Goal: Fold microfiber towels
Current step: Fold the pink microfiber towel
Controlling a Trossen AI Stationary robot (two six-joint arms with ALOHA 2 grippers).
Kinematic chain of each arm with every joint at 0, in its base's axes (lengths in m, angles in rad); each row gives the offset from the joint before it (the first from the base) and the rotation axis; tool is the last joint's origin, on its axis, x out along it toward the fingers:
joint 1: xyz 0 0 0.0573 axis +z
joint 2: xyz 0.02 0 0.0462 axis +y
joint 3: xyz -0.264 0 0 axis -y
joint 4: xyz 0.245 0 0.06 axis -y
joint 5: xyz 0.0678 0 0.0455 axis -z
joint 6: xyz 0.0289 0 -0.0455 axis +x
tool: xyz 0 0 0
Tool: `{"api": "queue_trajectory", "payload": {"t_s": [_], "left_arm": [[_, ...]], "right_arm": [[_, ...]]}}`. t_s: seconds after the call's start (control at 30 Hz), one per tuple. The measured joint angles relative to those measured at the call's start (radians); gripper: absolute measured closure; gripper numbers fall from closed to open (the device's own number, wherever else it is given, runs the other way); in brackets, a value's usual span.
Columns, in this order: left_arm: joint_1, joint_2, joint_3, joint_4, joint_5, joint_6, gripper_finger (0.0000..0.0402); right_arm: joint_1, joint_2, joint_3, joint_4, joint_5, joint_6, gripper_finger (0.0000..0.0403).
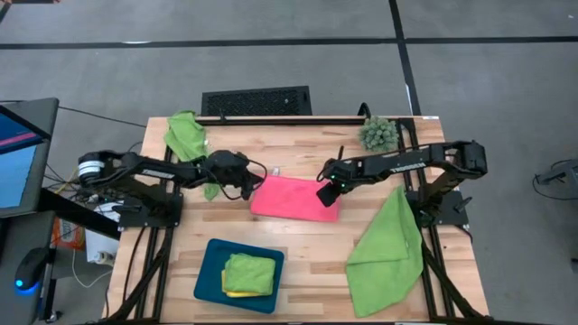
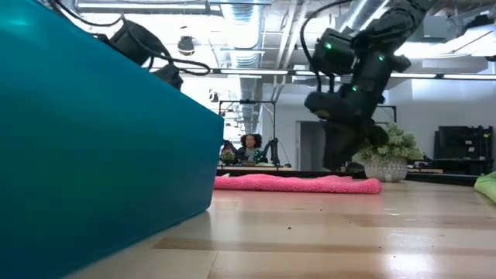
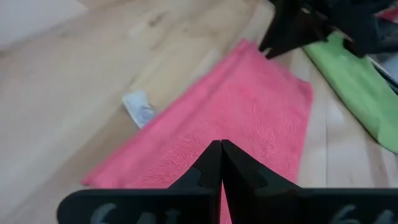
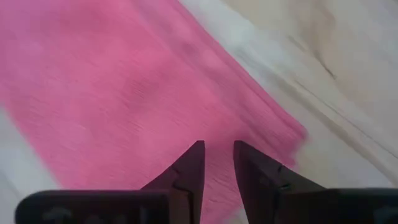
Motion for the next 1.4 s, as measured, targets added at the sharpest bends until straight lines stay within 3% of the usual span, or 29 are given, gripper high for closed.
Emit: {"api": "queue_trajectory", "payload": {"t_s": [0.17, 0.4, 0.73, 1.03, 1.2, 1.4], "left_arm": [[0.0, 0.14, 0.012, 0.064, 0.044, 0.008, 0.0401], [0.002, 0.314, 0.081, 0.043, 0.018, 0.043, 0.0401], [0.013, 0.367, 0.133, -0.017, -0.028, 0.033, 0.0402], [0.019, 0.365, 0.174, -0.049, -0.025, 0.014, 0.0401], [0.02, 0.366, 0.196, -0.069, 0.004, 0.014, 0.0401], [0.022, 0.366, 0.216, -0.096, 0.045, 0.034, 0.0401]], "right_arm": [[0.001, -0.004, -0.047, 0.001, 0.006, 0.007, 0.0296], [-0.006, -0.005, -0.086, 0.033, 0.036, 0.019, 0.0296], [-0.006, -0.051, -0.097, -0.063, 0.082, 0.072, 0.0295], [0.025, -0.221, -0.096, -0.199, 0.073, 0.337, 0.0279], [0.138, -0.24, -0.095, -0.207, 0.068, 0.552, 0.0226], [0.308, -0.171, -0.096, -0.19, 0.118, 0.834, 0.016]]}}
